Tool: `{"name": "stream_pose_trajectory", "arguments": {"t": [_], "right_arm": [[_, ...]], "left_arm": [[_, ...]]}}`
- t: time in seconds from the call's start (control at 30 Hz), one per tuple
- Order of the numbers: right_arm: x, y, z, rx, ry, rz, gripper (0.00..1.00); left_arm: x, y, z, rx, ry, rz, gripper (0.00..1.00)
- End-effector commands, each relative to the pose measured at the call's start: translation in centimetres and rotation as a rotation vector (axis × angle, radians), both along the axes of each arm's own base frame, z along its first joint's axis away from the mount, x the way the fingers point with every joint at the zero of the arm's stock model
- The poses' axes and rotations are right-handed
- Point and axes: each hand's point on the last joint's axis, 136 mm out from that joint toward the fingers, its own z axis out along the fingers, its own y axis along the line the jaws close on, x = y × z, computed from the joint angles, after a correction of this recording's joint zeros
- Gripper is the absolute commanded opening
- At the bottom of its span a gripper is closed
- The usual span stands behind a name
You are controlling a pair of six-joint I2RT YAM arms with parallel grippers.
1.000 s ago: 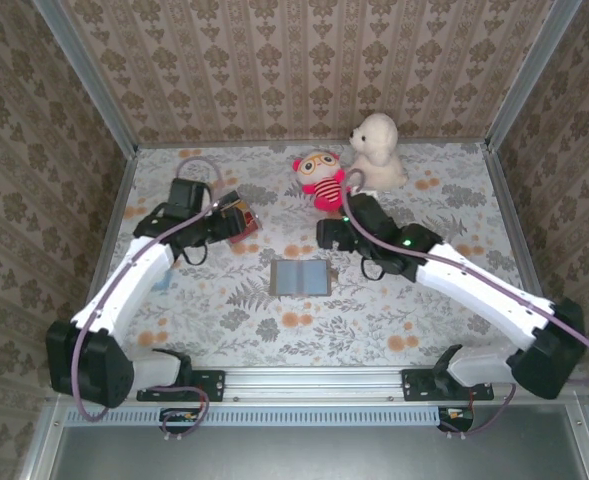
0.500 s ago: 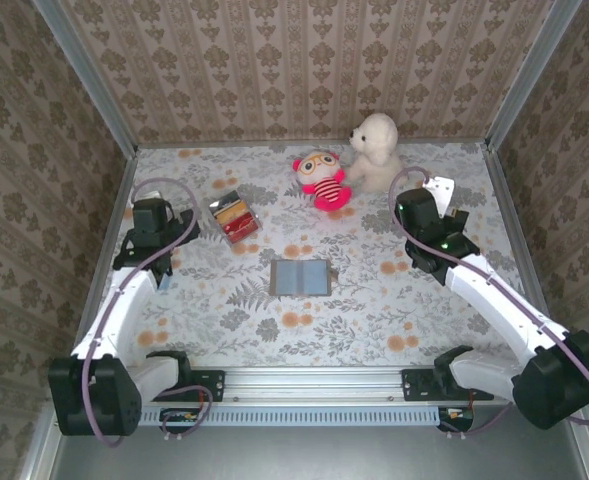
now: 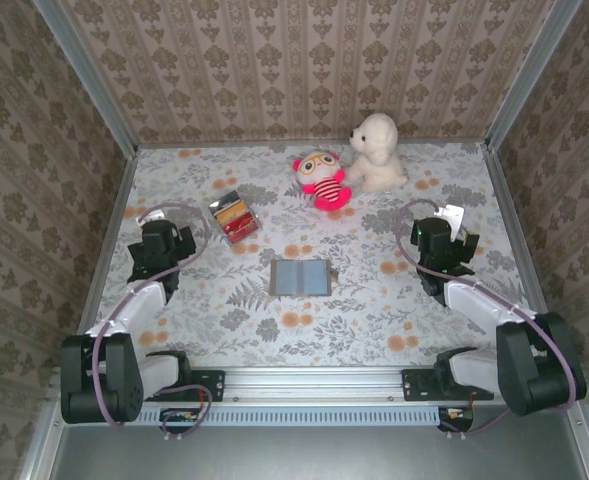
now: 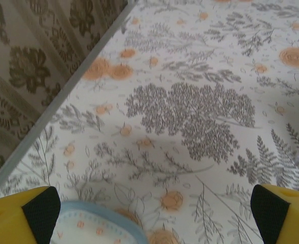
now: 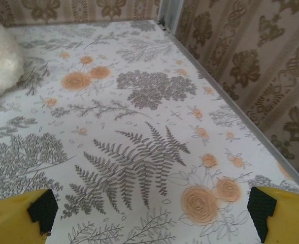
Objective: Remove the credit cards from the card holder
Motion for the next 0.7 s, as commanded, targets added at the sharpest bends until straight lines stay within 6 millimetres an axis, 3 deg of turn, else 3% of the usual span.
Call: {"name": "stream_pose_trajectory", "arguments": {"t": [0.0, 0.27, 0.47, 0.53, 0.67], "right_arm": [[1.6, 1.4, 0.7, -0.013, -0.072, 0.111, 1.00], [3.1, 5.1, 0.7, 0.011, -0.117, 0.373, 1.00], [4.1, 5.2, 0.4, 0.068, -0.169, 0.416, 1.00], [4.8, 5.1, -1.1, 0.068, -0.135, 0.412, 1.00], [5.0, 4.5, -1.5, 0.096, -0.134, 0.392, 1.00]], "left_arm": [[0.7, 0.2, -0.3, 0.096, -0.031, -0.054, 1.00], [2.2, -2.8, 0.4, 0.093, -0.221, -0.249, 1.00], [2.8, -5.5, 0.4, 0.053, -0.289, -0.397, 1.00], [3.0, -6.1, -0.2, 0.053, -0.275, -0.440, 1.00], [3.6, -5.5, -1.1, 0.049, -0.262, -0.399, 1.00]]}}
